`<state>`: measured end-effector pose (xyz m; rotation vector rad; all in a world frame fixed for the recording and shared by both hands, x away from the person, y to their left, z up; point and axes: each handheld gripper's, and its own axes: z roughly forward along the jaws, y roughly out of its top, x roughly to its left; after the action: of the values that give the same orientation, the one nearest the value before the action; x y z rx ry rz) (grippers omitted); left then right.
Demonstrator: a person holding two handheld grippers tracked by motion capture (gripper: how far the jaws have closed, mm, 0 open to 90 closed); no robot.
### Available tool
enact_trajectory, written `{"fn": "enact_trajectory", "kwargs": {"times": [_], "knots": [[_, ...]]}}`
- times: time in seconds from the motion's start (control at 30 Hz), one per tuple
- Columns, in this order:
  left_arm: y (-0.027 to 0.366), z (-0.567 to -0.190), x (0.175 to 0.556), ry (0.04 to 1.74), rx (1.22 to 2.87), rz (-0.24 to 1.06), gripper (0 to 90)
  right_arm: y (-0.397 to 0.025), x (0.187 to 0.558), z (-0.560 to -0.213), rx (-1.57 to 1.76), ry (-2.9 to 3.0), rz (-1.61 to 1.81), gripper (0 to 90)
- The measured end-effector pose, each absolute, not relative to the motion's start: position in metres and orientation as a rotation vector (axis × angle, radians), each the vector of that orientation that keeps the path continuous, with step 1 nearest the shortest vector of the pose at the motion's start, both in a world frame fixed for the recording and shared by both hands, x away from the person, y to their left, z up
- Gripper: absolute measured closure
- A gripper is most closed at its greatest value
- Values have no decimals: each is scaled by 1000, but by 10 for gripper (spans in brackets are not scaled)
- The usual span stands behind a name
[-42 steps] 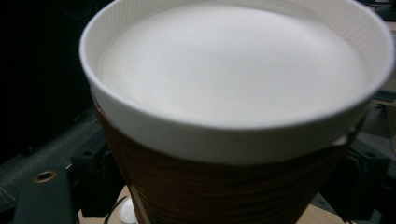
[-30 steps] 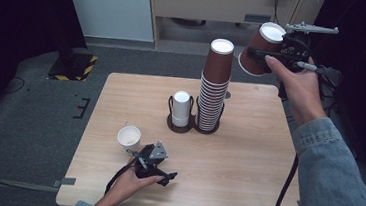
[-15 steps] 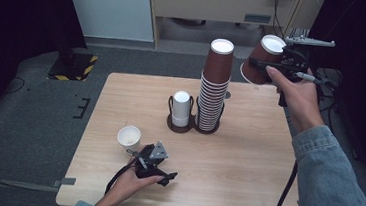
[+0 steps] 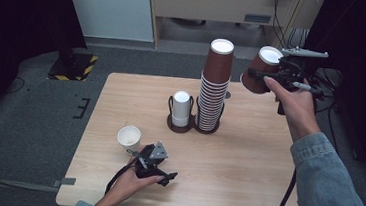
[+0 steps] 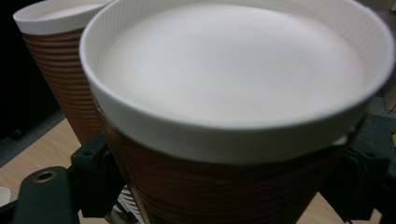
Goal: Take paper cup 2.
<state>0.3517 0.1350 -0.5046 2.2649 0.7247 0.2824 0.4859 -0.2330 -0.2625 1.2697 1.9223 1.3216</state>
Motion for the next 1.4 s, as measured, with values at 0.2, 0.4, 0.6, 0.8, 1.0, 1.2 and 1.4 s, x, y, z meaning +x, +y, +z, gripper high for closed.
{"fn": "enact_trajectory", "kwargs": {"times": [0.2,0.4,0.6,0.8,1.0,1.2,1.4], "knots": [[135,-505,352,726,2262,284,49,-232,484,-277,1274,1943,1303,150],[135,-505,352,723,2265,282,49,-231,481,-289,1279,1953,1305,150],[135,-505,352,729,2263,280,49,-231,474,-306,1286,1971,1303,150],[135,-505,352,728,2270,279,49,-231,471,-319,1298,1983,1293,151],[136,-505,353,726,2269,283,50,-227,470,-339,1312,2013,1273,151],[136,-505,353,732,2269,284,48,-225,467,-350,1315,2034,1270,150],[136,-505,353,732,2267,286,49,-219,459,-364,1314,2064,1268,150]]}}
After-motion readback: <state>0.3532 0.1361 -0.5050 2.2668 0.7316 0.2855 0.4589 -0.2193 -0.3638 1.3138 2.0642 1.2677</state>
